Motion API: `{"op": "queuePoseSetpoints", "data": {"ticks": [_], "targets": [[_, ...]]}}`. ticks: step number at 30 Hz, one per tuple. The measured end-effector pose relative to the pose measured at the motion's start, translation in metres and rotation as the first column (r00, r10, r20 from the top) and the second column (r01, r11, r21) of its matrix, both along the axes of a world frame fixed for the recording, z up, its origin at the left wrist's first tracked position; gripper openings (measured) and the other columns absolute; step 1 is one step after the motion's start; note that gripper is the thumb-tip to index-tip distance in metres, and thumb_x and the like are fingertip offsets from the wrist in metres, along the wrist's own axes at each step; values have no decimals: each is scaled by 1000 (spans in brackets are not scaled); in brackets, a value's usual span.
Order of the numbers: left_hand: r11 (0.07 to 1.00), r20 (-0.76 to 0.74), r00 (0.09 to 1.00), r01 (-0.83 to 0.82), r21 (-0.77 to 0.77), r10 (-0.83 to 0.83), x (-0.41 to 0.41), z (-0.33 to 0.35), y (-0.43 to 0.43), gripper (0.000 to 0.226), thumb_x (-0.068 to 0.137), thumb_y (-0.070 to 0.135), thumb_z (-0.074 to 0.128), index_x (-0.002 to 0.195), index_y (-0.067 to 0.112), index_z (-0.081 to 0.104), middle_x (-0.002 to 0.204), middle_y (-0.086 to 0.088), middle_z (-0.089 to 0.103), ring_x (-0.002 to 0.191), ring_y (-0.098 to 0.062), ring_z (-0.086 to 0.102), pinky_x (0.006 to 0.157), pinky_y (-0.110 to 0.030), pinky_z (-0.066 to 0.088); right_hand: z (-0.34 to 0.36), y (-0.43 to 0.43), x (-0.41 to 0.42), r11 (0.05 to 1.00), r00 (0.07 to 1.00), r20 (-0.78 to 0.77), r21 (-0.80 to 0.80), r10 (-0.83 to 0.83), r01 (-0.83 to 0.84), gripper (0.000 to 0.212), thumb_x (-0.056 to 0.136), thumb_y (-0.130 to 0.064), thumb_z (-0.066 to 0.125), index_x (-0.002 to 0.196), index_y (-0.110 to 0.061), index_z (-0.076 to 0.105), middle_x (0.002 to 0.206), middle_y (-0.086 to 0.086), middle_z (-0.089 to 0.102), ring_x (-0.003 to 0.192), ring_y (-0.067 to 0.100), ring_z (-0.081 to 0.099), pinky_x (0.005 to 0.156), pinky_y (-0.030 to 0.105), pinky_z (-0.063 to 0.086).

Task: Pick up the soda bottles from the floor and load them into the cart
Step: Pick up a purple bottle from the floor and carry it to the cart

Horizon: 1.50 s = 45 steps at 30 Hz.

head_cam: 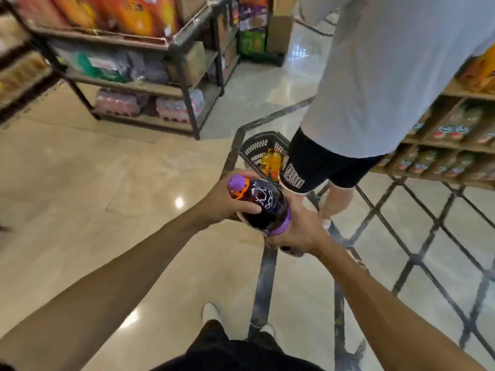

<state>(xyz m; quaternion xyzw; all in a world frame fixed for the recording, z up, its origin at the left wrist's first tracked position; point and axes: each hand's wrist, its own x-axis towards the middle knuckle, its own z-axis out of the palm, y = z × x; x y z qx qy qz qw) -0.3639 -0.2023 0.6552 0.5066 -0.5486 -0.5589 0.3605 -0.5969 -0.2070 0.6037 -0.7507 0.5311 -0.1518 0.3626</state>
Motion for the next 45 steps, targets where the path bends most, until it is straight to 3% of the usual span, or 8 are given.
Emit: {"op": "queuePoseSetpoints", "data": {"ticks": [5, 7, 13, 17, 22, 31, 36, 45], "targets": [[959, -19, 959, -283, -14, 283, 125, 4, 53, 78, 53, 19, 92, 124, 18, 60, 119, 3, 69, 103, -10, 70, 65, -24, 57, -4, -14, 134, 967, 967, -32, -17, 252, -253, 103, 53, -46, 94, 139, -34, 39, 118, -19, 56, 112, 13, 61, 94, 36, 53], [921, -26, 921, -390, -11, 390, 175, 6, 80, 79, 50, 25, 92, 122, 21, 61, 120, 4, 69, 107, -14, 69, 68, -27, 58, -2, -10, 192, 936, 936, -42, -24, 350, -351, 104, 55, -44, 96, 141, -34, 39, 120, -16, 58, 107, 12, 59, 92, 32, 50], [798, -5, 799, -601, -40, 601, 290, 8, 157, 73, 57, 8, 89, 123, 14, 59, 118, 0, 69, 102, -8, 70, 70, -23, 57, 1, 17, 339, 820, 820, -12, -22, 572, -572, 104, 59, -39, 97, 145, -32, 38, 122, -15, 61, 108, 14, 60, 90, 29, 47], [686, -19, 687, -726, -39, 726, 349, 6, 200, 77, 53, 18, 93, 123, 18, 60, 120, -1, 68, 107, -14, 70, 71, -26, 59, 3, 32, 421, 726, 726, -31, -7, 687, -688, 102, 59, -43, 95, 144, -36, 38, 115, -20, 55, 100, 10, 54, 83, 27, 42], [513, -27, 515, -857, -44, 857, 411, 1, 238, 72, 56, 7, 90, 120, 19, 60, 120, 0, 68, 106, -11, 70, 76, -28, 60, 4, 42, 520, 577, 576, -43, 6, 816, -817, 101, 57, -43, 94, 140, -40, 36, 119, -17, 63, 103, 14, 64, 84, 29, 52], [274, 50, 271, -959, -69, 961, 531, -6, 253, 67, 69, -8, 87, 123, 16, 58, 121, 3, 64, 107, -2, 65, 80, -23, 58, -1, 35, 698, 317, 317, -1, 23, 949, -948, 96, 57, -39, 93, 136, -41, 38, 114, -22, 60, 97, 8, 63, 70, 19, 46], [207, 67, 203, -977, -44, 977, 602, -3, 240, 69, 69, -4, 88, 126, 22, 56, 123, 5, 64, 110, -3, 65, 82, -24, 59, -1, 14, 784, 261, 262, 5, 37, 965, -965, 97, 56, -43, 92, 136, -44, 37, 112, -23, 61, 99, 7, 64, 79, 27, 55], [125, 52, 124, -992, -18, 991, 730, -3, 222, 67, 71, 0, 87, 124, 25, 56, 122, 6, 63, 110, -7, 64, 81, -23, 59, 0, -5, 935, 164, 164, -9, 42, 986, -986, 100, 58, -40, 93, 140, -42, 36, 116, -21, 61, 101, 10, 62, 74, 21, 48]]}}
